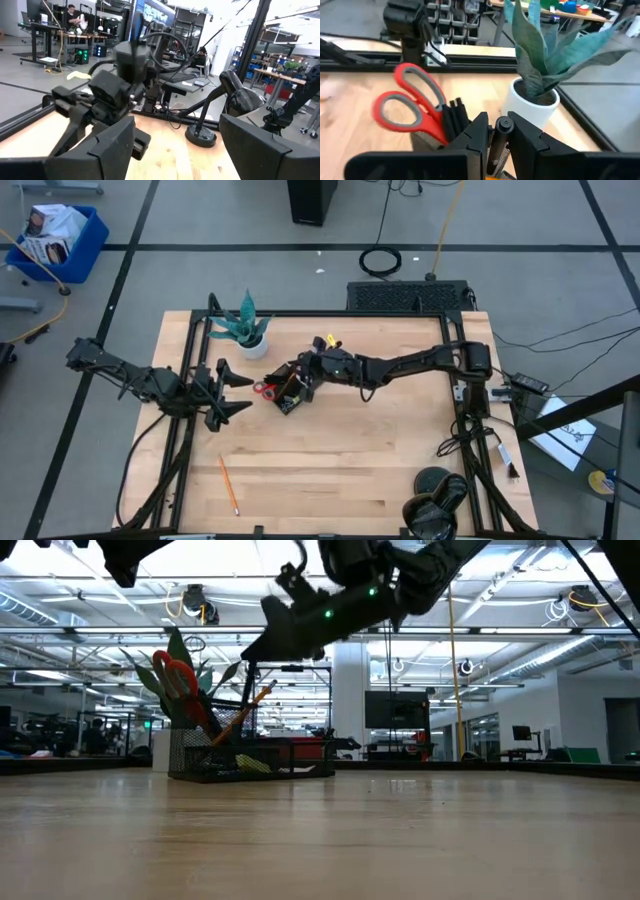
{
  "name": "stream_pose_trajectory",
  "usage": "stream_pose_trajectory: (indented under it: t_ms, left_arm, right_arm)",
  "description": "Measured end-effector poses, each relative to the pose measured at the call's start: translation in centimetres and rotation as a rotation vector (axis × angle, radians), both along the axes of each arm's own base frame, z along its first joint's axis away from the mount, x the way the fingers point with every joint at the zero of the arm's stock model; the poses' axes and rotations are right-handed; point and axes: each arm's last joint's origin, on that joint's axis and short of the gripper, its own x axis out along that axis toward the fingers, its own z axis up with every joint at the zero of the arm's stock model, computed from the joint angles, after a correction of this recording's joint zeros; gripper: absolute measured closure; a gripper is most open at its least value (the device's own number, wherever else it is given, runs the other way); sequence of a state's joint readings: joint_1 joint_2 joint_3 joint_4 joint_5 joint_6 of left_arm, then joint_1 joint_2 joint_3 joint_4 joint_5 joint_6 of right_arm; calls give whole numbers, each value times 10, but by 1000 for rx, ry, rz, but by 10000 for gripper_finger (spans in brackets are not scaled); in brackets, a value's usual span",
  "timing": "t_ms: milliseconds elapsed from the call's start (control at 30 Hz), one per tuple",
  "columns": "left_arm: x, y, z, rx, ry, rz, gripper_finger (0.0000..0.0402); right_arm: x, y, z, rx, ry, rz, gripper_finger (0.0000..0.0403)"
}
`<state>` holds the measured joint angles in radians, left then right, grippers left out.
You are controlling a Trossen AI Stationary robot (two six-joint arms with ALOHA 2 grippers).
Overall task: Pick and place office supplies into organizer
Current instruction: Put the black pen into the black desk organizer, then put the orange pencil into the black desk organizer
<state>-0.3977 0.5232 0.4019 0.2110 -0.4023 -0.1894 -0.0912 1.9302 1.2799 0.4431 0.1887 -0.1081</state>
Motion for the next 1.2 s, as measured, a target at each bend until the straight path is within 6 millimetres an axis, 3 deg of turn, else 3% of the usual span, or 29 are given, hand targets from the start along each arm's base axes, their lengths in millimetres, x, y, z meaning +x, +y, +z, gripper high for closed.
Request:
stream_pose_trajectory:
  t_ms: [300,433,633,900,1033,1200]
  left_arm:
    - [0,-1,0,0,1,-14,107]
    - [2,-2,-1,3,8,-35,107]
    - [6,-4,-5,16,39,-35,107]
    - [11,-6,-10,83,74,-31,108]
    - [5,-4,-6,85,50,-36,108]
    - [-6,-1,-9,64,91,-50,107]
  right_arm:
    - [7,-1,-26,12,34,28,350]
    - [11,-2,-35,9,26,33,328]
    - [12,6,-29,-43,5,65,266]
    - [10,40,-2,-116,-84,155,211]
    - [-10,59,19,-119,-57,205,207]
    - [-66,73,4,-22,-32,251,211]
